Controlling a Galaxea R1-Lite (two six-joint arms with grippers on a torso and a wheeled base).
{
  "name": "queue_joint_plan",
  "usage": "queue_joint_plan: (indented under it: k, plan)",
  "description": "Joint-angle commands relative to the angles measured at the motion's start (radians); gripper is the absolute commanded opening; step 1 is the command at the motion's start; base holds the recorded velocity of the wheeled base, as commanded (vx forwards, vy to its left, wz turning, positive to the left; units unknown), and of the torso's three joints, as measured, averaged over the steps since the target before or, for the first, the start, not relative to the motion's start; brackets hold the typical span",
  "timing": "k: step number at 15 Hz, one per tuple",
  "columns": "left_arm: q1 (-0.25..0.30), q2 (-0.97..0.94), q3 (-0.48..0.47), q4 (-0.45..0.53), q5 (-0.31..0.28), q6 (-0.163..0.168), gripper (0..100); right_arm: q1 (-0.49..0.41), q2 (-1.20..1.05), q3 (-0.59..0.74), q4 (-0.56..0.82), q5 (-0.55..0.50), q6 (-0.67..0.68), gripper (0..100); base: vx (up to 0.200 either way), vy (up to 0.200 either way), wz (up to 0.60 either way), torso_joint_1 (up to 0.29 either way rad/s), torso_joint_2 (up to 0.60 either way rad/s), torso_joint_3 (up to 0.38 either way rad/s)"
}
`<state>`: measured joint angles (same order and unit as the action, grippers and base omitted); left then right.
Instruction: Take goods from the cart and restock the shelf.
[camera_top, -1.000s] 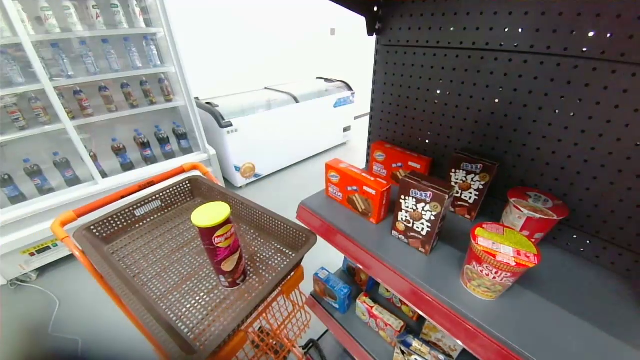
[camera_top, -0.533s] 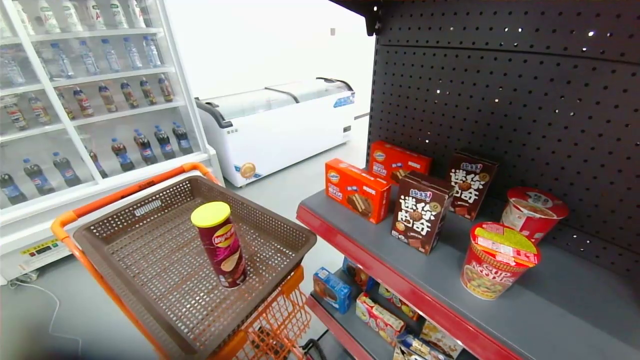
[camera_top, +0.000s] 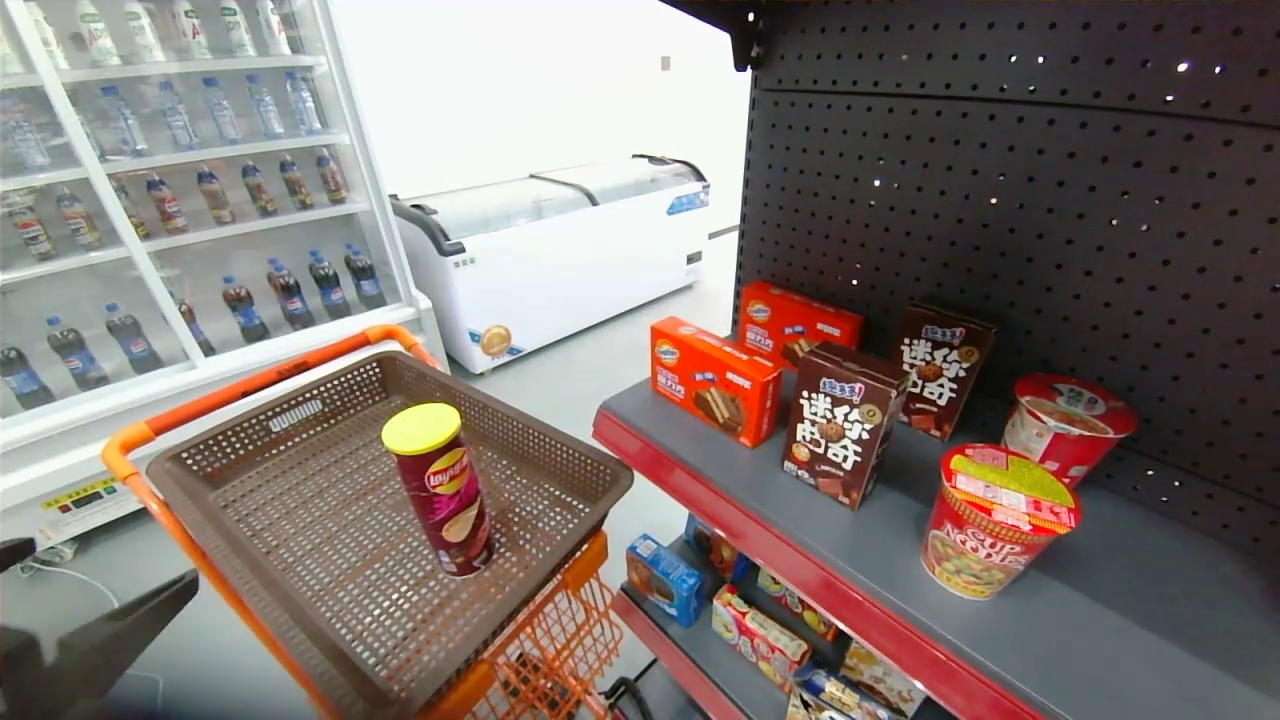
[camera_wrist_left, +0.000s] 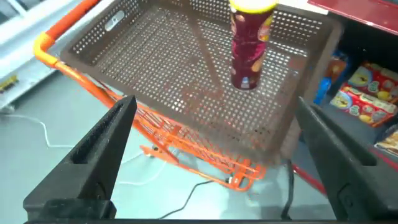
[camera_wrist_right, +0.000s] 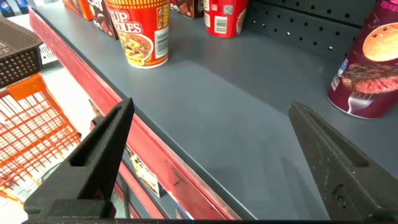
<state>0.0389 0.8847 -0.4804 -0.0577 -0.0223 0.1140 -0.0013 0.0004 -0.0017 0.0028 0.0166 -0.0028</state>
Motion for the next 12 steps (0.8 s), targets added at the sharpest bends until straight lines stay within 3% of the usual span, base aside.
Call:
queue_joint_plan:
  k: [1,2,3,5,7,12]
  plan:
    - [0.016,0.375,-0.067,-0.156,-0.068,-0.001,100,0.001,0.000,0.000,0.000,0.000,0.000,100,0.000,0.000,0.00,0.000,0.00,0.000]
    - [0.016,0.382,-0.066,-0.165,-0.076,-0.001,100,0.000,0.000,0.000,0.000,0.000,0.000,100,0.000,0.000,0.00,0.000,0.00,0.000]
    - [0.015,0.459,-0.056,-0.217,-0.140,-0.002,100,0.000,0.000,0.002,0.000,0.000,0.000,100,0.000,0.000,0.00,0.000,0.00,0.000]
    - [-0.025,0.554,-0.061,-0.298,-0.200,-0.022,100,0.000,0.000,0.000,0.000,0.000,0.000,100,0.000,0.000,0.00,0.000,0.00,0.000]
    - [-0.067,0.629,-0.056,-0.418,-0.208,-0.068,100,0.001,0.000,0.000,0.000,0.000,0.000,100,0.000,0.000,0.00,0.000,0.00,0.000]
    - [-0.083,0.770,-0.032,-0.607,-0.206,-0.074,100,0.000,0.000,0.000,0.000,0.000,0.000,100,0.000,0.000,0.00,0.000,0.00,0.000]
